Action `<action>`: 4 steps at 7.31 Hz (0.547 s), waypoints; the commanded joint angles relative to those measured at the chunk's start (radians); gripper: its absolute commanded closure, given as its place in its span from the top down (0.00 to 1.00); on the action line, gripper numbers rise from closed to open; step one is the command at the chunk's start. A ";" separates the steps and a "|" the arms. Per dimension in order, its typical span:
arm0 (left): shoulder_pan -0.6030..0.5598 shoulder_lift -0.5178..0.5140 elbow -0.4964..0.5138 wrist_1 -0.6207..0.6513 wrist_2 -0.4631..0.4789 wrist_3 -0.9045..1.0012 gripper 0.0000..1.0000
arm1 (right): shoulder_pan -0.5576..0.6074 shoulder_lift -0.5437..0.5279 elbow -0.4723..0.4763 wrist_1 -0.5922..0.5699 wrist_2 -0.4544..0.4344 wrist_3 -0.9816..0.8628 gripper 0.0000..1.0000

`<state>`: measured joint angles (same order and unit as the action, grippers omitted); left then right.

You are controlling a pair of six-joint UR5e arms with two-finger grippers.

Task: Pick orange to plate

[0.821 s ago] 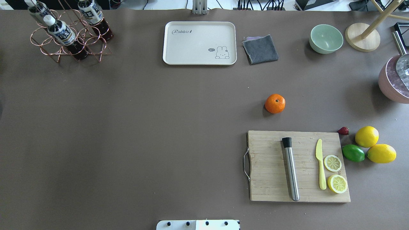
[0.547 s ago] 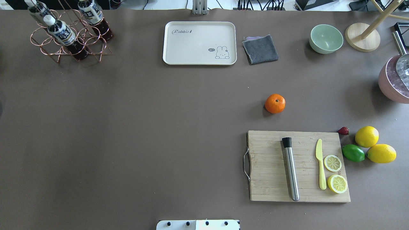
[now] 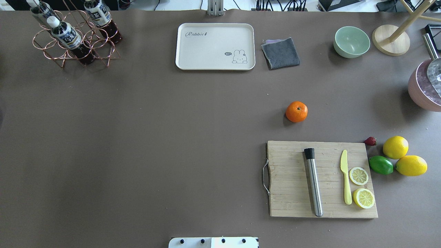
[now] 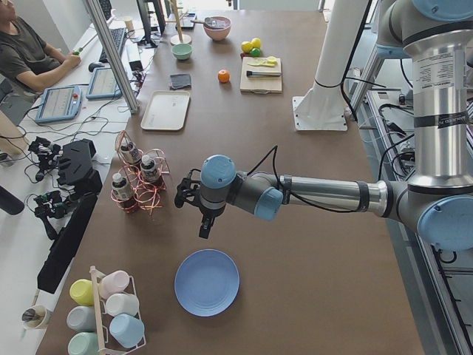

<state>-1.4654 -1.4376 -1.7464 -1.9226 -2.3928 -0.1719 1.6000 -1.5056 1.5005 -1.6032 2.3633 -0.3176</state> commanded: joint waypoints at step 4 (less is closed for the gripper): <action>-0.009 -0.001 -0.007 0.002 0.015 -0.001 0.98 | 0.000 -0.002 0.032 -0.009 0.016 0.003 1.00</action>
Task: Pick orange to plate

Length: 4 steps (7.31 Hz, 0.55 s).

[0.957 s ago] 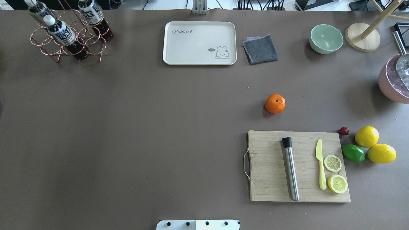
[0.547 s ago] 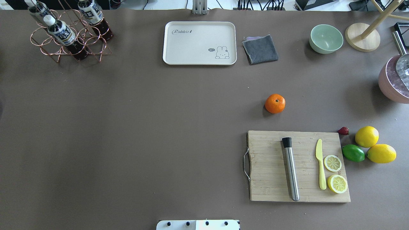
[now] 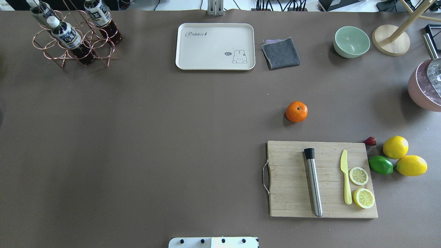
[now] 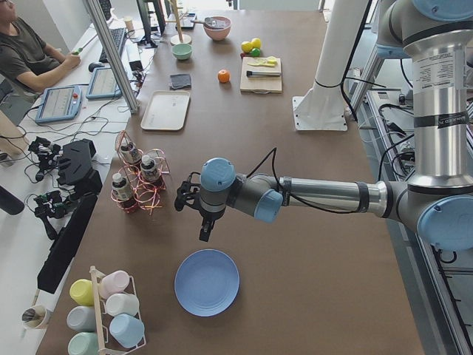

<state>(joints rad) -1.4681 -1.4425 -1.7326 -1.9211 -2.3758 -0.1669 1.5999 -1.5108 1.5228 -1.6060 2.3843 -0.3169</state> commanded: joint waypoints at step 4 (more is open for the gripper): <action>-0.003 0.013 -0.015 0.005 -0.005 -0.003 0.98 | -0.002 0.006 -0.015 0.000 -0.002 0.002 1.00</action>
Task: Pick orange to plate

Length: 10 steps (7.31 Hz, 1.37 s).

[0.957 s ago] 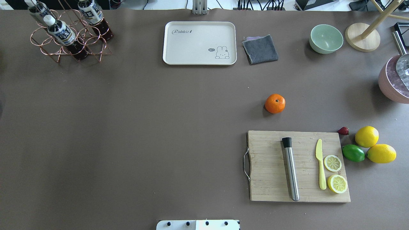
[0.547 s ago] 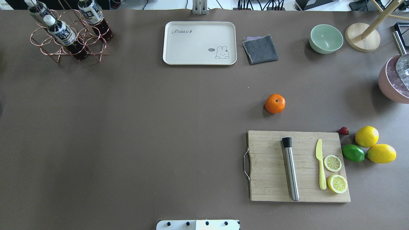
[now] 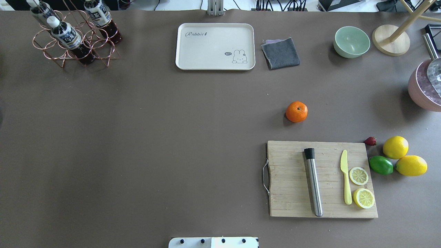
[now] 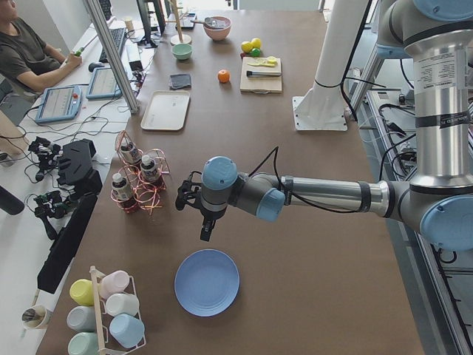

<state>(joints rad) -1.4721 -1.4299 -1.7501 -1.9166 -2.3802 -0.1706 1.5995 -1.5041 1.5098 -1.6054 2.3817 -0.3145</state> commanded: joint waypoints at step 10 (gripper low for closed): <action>0.006 0.023 0.037 0.001 0.001 0.008 0.98 | -0.010 -0.004 0.000 0.001 0.001 0.015 1.00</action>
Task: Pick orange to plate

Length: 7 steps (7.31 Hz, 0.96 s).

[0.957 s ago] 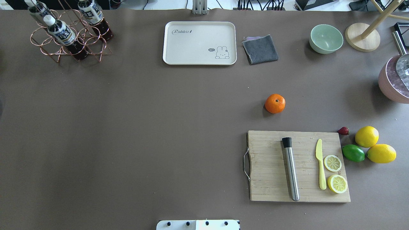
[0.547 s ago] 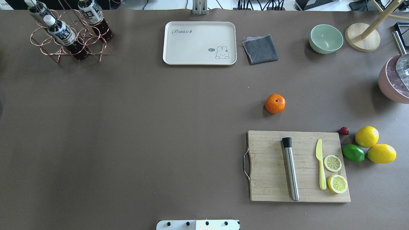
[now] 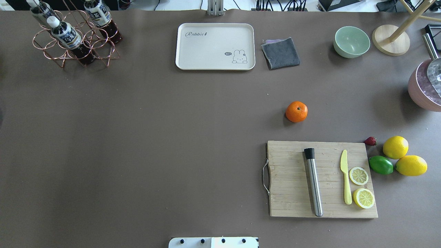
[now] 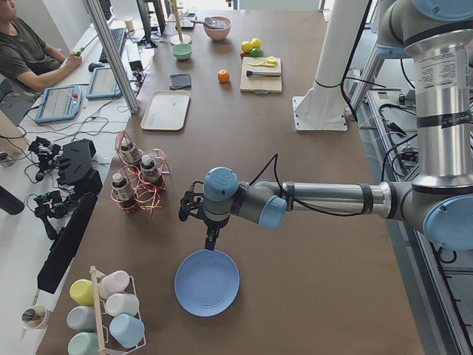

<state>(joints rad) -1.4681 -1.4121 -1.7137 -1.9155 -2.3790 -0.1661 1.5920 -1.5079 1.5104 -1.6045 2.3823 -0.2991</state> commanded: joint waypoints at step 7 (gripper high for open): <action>0.005 0.012 0.022 -0.010 0.000 0.004 0.98 | -0.010 -0.003 -0.004 0.000 0.000 0.000 1.00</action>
<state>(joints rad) -1.4635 -1.4006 -1.6935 -1.9246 -2.3792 -0.1615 1.5816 -1.5092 1.5073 -1.6045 2.3823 -0.2991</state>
